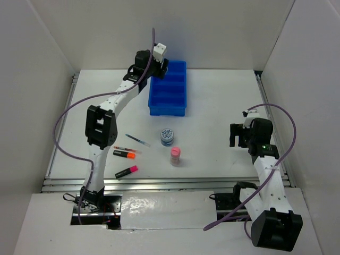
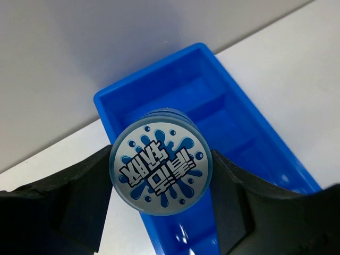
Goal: Sort the stationery into containers
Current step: Place the stationery into the container
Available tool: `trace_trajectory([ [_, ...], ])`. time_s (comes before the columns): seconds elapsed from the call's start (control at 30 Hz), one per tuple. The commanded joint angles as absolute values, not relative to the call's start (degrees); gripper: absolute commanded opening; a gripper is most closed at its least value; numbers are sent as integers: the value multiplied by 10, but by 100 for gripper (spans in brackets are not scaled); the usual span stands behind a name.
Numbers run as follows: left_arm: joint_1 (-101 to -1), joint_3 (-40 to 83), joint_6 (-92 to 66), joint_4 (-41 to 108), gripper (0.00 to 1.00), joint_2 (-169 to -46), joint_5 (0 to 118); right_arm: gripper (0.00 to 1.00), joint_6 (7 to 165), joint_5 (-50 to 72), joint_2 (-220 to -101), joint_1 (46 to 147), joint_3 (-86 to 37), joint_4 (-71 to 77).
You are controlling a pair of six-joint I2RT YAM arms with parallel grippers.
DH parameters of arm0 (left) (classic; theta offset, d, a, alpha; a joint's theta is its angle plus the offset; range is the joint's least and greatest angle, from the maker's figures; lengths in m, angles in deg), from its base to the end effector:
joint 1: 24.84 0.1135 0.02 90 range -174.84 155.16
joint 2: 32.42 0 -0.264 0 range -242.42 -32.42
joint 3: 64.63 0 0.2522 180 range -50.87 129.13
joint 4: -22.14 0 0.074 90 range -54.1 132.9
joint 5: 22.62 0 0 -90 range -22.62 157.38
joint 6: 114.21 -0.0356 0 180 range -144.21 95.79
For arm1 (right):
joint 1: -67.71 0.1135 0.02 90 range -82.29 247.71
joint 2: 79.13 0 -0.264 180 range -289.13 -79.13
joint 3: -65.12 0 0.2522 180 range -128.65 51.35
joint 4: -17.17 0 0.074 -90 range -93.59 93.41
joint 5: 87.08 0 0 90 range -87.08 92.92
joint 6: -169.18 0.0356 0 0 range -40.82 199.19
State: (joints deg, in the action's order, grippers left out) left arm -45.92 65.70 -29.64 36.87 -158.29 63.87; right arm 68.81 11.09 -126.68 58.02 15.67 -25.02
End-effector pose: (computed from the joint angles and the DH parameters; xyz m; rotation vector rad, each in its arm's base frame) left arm 0.4974 -0.1941 0.3275 0.4463 1.6988 -0.2529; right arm 0.1755 -0.0248 0.2460 -0.0883 2.2638 -0.0234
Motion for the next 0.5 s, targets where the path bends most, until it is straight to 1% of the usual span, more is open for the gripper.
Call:
trace_trajectory([
  [0.0, -448, 748, -247, 255, 0, -1635, 656, 94, 682, 97, -1269, 575, 143, -250],
  [0.03, -449, 786, -252, 252, 0, -1669, 664, 94, 682, 98, -1270, 575, 144, -251],
  [0.1, -451, 810, -257, 235, 0, -1693, 669, 94, 682, 94, -1269, 574, 144, -249],
  [0.4, -451, 819, -275, 147, 0, -1763, 671, 94, 683, 93, -1275, 574, 144, -246],
  [0.47, -451, 828, -280, 135, 0, -1773, 696, 94, 683, 93, -1274, 575, 145, -247],
])
